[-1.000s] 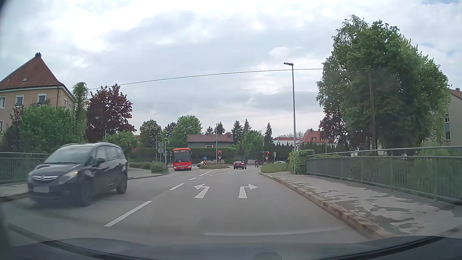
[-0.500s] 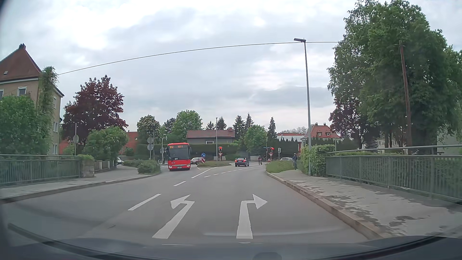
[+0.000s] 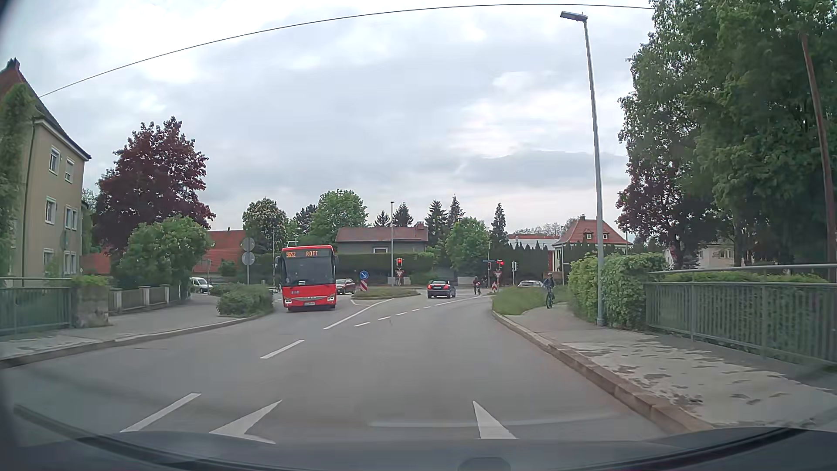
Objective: Follow the waypoints while adhering to traffic rules and regulations
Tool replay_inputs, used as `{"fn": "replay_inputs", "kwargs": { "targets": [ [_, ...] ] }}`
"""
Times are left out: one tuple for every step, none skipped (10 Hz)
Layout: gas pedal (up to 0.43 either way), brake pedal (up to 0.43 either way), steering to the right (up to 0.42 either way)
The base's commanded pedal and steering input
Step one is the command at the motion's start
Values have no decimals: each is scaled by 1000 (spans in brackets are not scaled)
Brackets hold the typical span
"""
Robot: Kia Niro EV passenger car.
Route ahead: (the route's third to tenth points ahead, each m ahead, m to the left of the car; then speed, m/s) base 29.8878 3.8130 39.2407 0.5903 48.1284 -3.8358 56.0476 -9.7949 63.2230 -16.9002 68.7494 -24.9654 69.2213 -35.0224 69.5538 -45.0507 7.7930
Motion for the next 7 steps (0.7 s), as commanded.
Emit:
{"fn": "replay_inputs", "kwargs": {
  "targets": [
    [0, 12, -4],
    [0, 0, -2],
    [0, 0, -2],
    [0, 0, 0],
    [0, 0, 0],
    [0, 0, 0],
    [0, 0, 1]
  ]
}}
